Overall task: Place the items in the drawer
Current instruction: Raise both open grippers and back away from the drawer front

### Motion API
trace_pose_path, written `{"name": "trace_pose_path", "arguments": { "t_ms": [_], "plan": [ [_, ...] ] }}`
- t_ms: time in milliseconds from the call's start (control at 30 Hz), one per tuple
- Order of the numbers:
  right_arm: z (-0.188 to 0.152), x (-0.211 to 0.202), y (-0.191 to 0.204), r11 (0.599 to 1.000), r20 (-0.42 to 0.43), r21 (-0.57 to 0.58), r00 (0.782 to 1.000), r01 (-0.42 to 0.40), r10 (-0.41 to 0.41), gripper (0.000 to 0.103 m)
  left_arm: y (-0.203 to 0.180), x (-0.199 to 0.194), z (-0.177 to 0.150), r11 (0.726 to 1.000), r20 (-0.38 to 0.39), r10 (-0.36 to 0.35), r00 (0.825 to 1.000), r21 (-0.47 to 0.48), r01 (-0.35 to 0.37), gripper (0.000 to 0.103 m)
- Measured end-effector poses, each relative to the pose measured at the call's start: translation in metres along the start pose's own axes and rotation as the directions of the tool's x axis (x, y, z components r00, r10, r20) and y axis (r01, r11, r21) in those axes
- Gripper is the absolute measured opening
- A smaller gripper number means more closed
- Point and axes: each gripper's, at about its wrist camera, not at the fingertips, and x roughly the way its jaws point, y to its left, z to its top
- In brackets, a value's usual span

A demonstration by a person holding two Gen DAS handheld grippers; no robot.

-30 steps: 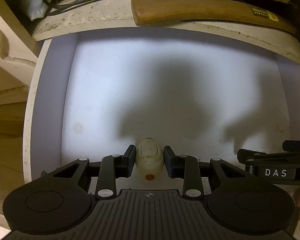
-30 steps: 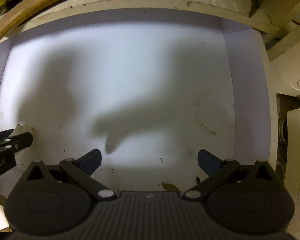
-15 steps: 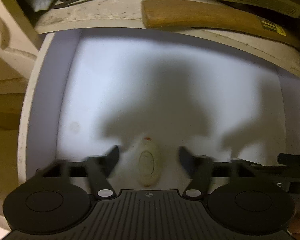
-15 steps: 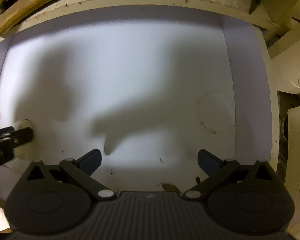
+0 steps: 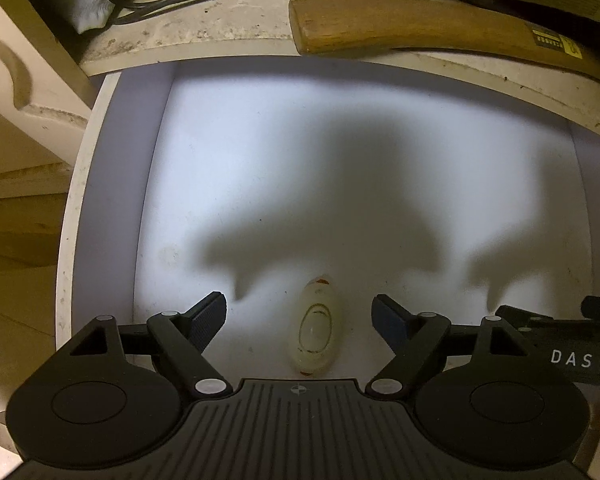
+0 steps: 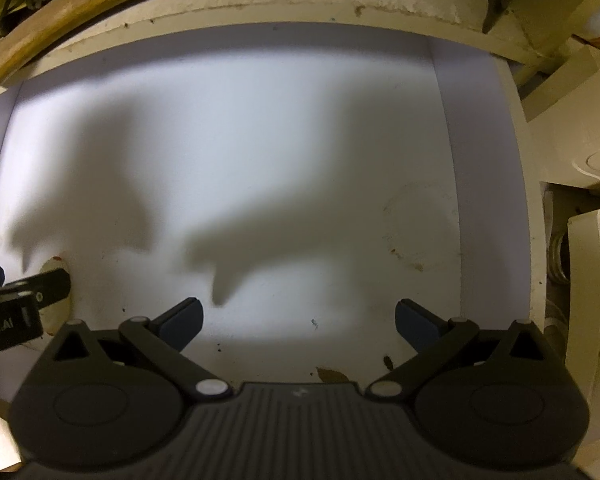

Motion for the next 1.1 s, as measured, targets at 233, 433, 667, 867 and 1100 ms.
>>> {"name": "trace_pose_path", "arguments": {
  "t_ms": [233,433,667,867,1100],
  "plan": [
    [-0.008,-0.012,0.000,1.000,0.033,0.000,0.999,0.002,-0.002,0.103,-0.001,-0.016,-0.001,1.000,0.029,0.010,1.000,0.006,-0.010,0.080],
    [-0.010,-0.034,-0.002,1.000,0.069,-0.006,0.998,0.001,0.000,0.103,-0.004,-0.039,-0.007,1.000,0.083,0.014,0.996,0.026,-0.016,0.080],
    [-0.011,-0.052,0.005,1.000,0.127,-0.006,0.992,-0.003,0.003,0.103,0.000,-0.063,-0.015,0.999,0.155,0.012,0.988,0.047,-0.020,0.080],
    [-0.021,-0.069,0.004,1.000,0.168,-0.005,0.986,-0.014,0.014,0.103,0.001,-0.080,-0.020,0.999,0.201,-0.002,0.980,0.038,-0.006,0.080],
    [-0.034,-0.100,0.000,1.000,0.226,-0.002,0.974,-0.024,0.024,0.103,-0.002,-0.105,-0.033,0.999,0.255,-0.018,0.967,0.045,0.007,0.080]
  ]
}}
